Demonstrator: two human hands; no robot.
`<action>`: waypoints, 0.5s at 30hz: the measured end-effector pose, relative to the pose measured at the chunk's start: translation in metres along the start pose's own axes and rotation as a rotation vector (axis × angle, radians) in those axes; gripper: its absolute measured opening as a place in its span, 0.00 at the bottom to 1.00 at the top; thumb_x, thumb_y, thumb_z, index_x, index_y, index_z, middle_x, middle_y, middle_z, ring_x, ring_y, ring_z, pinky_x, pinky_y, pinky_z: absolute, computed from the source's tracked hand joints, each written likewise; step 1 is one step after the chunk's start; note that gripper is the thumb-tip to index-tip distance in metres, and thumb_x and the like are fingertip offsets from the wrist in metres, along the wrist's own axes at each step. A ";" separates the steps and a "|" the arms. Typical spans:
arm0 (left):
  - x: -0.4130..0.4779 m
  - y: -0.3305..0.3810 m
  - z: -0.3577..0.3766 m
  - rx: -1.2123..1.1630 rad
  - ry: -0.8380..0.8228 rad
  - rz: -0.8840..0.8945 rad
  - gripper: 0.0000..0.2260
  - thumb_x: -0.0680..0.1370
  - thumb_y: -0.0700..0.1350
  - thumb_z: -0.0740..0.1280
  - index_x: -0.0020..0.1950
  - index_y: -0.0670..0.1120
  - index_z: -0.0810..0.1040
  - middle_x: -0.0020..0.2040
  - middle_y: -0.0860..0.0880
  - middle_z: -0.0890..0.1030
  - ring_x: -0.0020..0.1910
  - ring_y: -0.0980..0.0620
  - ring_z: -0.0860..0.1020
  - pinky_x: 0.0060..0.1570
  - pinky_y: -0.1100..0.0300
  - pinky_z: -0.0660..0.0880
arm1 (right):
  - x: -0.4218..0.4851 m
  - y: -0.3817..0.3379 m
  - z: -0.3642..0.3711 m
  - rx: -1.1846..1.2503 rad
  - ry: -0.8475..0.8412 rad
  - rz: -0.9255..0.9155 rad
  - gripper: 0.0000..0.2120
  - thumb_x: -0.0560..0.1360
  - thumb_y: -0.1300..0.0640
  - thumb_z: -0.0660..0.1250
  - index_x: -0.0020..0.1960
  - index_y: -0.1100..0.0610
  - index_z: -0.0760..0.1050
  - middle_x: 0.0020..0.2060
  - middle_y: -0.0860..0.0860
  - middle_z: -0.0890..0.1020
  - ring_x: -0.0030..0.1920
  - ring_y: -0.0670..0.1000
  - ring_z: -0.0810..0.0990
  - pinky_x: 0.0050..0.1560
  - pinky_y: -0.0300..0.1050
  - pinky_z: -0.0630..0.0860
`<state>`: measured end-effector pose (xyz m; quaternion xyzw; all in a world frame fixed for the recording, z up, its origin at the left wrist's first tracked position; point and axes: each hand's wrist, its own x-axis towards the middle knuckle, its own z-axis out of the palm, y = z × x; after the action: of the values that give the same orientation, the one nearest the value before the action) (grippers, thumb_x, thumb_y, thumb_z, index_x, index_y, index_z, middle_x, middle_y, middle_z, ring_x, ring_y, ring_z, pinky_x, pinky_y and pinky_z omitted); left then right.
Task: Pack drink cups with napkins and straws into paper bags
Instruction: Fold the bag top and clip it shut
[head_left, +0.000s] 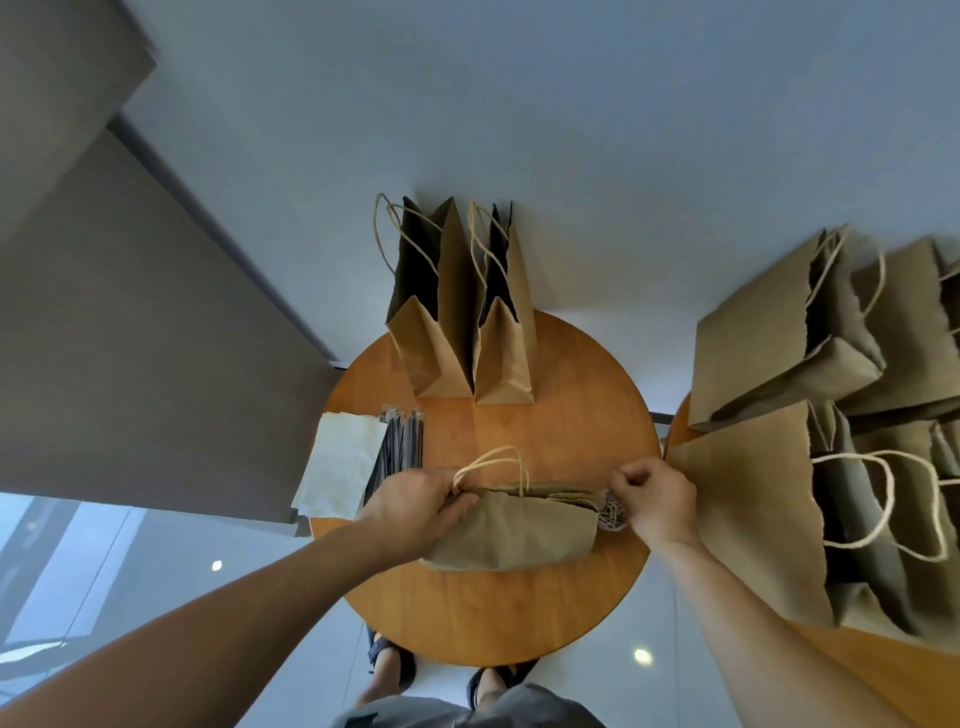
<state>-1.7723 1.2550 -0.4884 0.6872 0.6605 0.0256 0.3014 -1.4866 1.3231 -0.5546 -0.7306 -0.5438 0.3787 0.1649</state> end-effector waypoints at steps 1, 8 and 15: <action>0.000 0.001 -0.001 0.022 -0.013 -0.010 0.10 0.82 0.55 0.60 0.47 0.54 0.78 0.39 0.55 0.80 0.38 0.56 0.78 0.38 0.62 0.75 | -0.005 -0.010 -0.007 0.061 0.008 -0.043 0.08 0.75 0.60 0.71 0.40 0.50 0.78 0.38 0.43 0.81 0.42 0.46 0.80 0.42 0.39 0.75; 0.002 0.010 -0.009 0.105 -0.062 -0.061 0.13 0.81 0.56 0.59 0.49 0.51 0.79 0.40 0.51 0.80 0.40 0.52 0.79 0.40 0.55 0.78 | -0.055 -0.094 -0.049 0.283 0.027 -0.461 0.14 0.75 0.58 0.73 0.52 0.40 0.78 0.41 0.41 0.84 0.45 0.43 0.82 0.46 0.34 0.78; 0.001 0.015 -0.009 0.073 -0.011 -0.044 0.09 0.81 0.54 0.61 0.42 0.56 0.73 0.32 0.58 0.69 0.36 0.52 0.72 0.33 0.60 0.66 | -0.105 -0.118 -0.028 0.141 -0.172 -0.776 0.03 0.74 0.59 0.73 0.44 0.51 0.83 0.42 0.42 0.83 0.45 0.44 0.81 0.42 0.34 0.78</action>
<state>-1.7624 1.2604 -0.4745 0.6832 0.6741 -0.0087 0.2804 -1.5575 1.2730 -0.4195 -0.4238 -0.7636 0.3844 0.2992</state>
